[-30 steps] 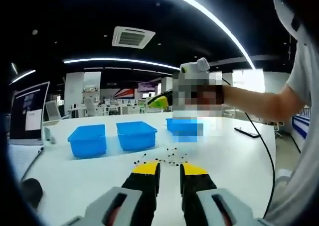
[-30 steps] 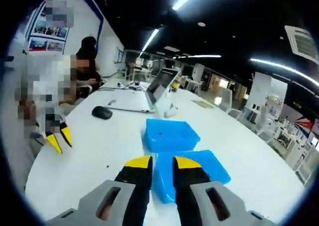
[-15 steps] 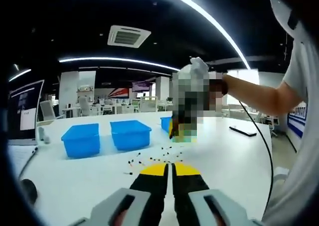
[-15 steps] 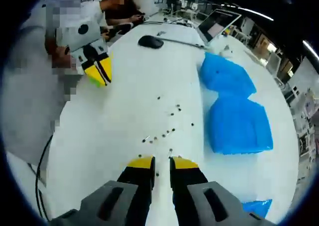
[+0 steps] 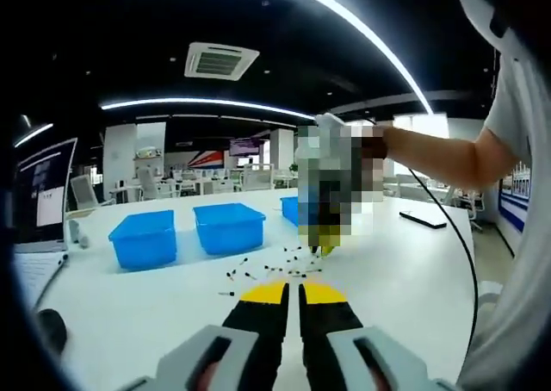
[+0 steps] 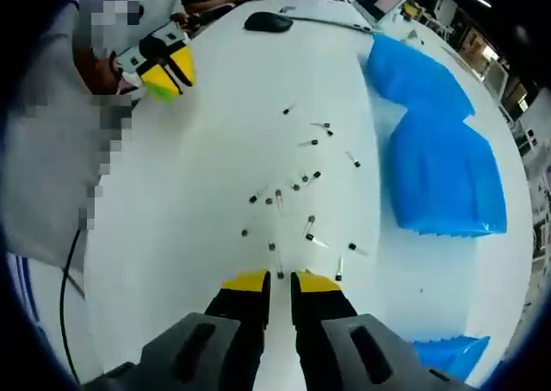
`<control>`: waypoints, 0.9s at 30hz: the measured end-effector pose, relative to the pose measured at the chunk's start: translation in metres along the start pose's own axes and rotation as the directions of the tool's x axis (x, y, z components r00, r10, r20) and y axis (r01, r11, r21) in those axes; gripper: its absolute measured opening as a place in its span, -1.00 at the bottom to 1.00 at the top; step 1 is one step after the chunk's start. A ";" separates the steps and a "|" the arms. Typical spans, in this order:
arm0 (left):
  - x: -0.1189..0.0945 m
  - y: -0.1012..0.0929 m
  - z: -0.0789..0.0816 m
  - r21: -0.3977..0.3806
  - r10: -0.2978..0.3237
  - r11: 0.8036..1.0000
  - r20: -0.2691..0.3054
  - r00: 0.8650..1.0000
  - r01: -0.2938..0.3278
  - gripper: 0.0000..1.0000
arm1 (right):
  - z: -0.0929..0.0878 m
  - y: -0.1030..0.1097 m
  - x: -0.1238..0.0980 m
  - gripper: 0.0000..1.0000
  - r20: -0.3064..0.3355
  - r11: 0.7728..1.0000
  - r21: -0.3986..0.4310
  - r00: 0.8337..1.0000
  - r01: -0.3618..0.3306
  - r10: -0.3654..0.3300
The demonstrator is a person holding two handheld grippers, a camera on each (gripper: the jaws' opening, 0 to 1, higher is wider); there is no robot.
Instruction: Pick up the resistors one by one and place each resistor into its matching bin, sorting the parts by color and model until every resistor is separated into the correct bin for its type
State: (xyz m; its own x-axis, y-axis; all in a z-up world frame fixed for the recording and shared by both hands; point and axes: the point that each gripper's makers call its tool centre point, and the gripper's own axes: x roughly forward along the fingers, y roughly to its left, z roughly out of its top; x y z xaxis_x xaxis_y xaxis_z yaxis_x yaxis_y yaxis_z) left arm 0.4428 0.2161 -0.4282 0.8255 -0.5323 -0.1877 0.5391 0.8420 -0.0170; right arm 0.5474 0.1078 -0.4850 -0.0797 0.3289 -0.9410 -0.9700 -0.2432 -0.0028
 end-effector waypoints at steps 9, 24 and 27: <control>0.002 0.001 -0.003 0.002 -0.006 1.000 -0.006 1.000 0.006 -0.83 | 0.000 -0.003 -0.006 -0.91 0.023 1.000 0.021 1.000 0.004 -0.004; 0.003 0.003 -0.003 -0.007 0.006 1.000 -0.005 1.000 -0.006 -0.82 | 0.046 -0.017 -0.029 -0.92 0.359 0.995 0.066 0.929 0.071 -0.090; 0.002 0.004 -0.002 -0.011 0.008 1.000 -0.003 1.000 -0.008 -0.82 | 0.054 -0.025 -0.032 -0.92 0.422 0.993 0.097 0.900 0.072 -0.106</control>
State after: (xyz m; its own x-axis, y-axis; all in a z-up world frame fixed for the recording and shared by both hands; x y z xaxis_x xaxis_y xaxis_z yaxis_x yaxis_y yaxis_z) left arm 0.4464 0.2184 -0.4309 0.8293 -0.5252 -0.1908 0.5305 0.8473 -0.0267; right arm 0.5617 0.1528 -0.4364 -0.0659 0.7070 -0.7042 -0.9909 -0.1296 -0.0374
